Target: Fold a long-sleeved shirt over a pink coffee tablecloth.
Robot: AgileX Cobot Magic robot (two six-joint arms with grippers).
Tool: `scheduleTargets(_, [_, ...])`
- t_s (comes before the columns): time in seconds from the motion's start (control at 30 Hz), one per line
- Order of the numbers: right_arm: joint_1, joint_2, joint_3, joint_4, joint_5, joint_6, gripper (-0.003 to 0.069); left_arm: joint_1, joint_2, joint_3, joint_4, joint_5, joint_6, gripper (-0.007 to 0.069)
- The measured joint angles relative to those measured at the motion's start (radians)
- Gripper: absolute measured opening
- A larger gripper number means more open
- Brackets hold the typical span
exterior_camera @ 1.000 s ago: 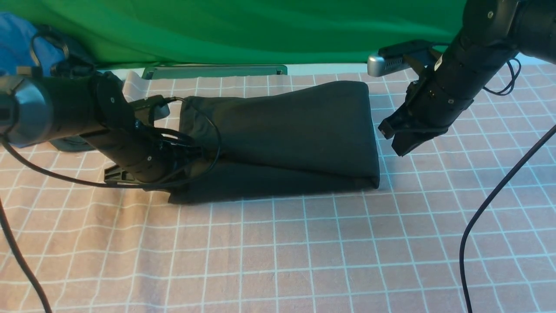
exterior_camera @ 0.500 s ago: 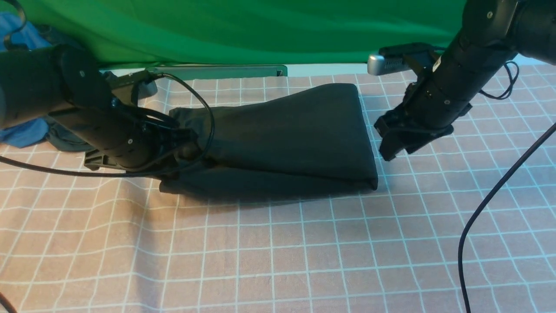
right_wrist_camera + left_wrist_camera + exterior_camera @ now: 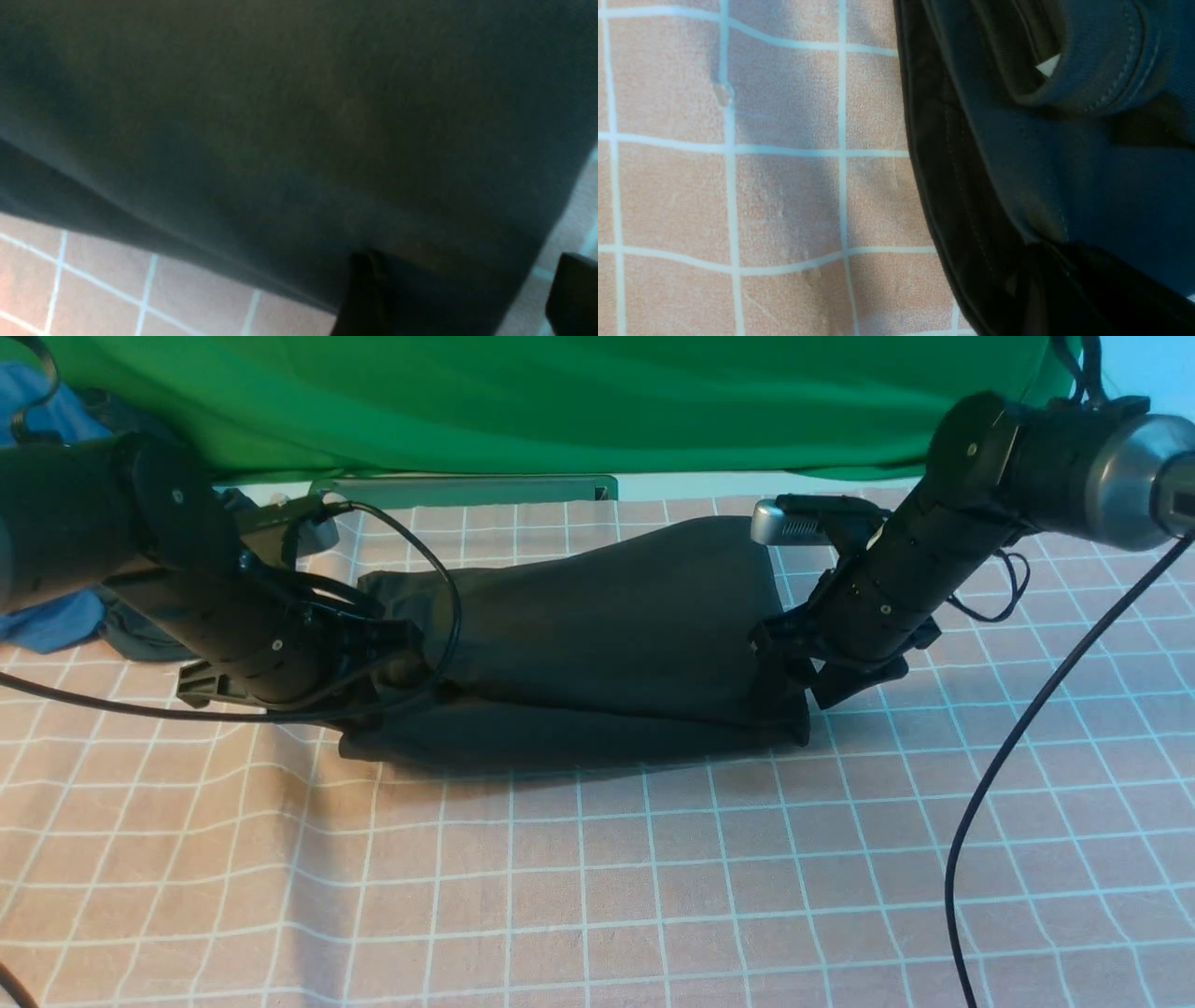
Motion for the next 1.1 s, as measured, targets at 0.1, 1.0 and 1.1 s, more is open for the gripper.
scheduleTargets(0.1, [0.0,0.013,0.0,0.006,-0.004,0.0,0.0419,0.0,0.0,0.0,0.001,0.0,-0.001,0.0031])
scheduleTargets(1.0, [-0.004,-0.376,0.437,-0.078,0.138,0.073,0.009,-0.001,-0.268,0.265,-0.153,0.179,-0.096,0.0031])
scheduleTargets(1.1, [-0.004,-0.457,0.56,-0.068,0.108,0.093,0.009,-0.001,-0.293,0.36,-0.169,0.172,-0.098,0.0031])
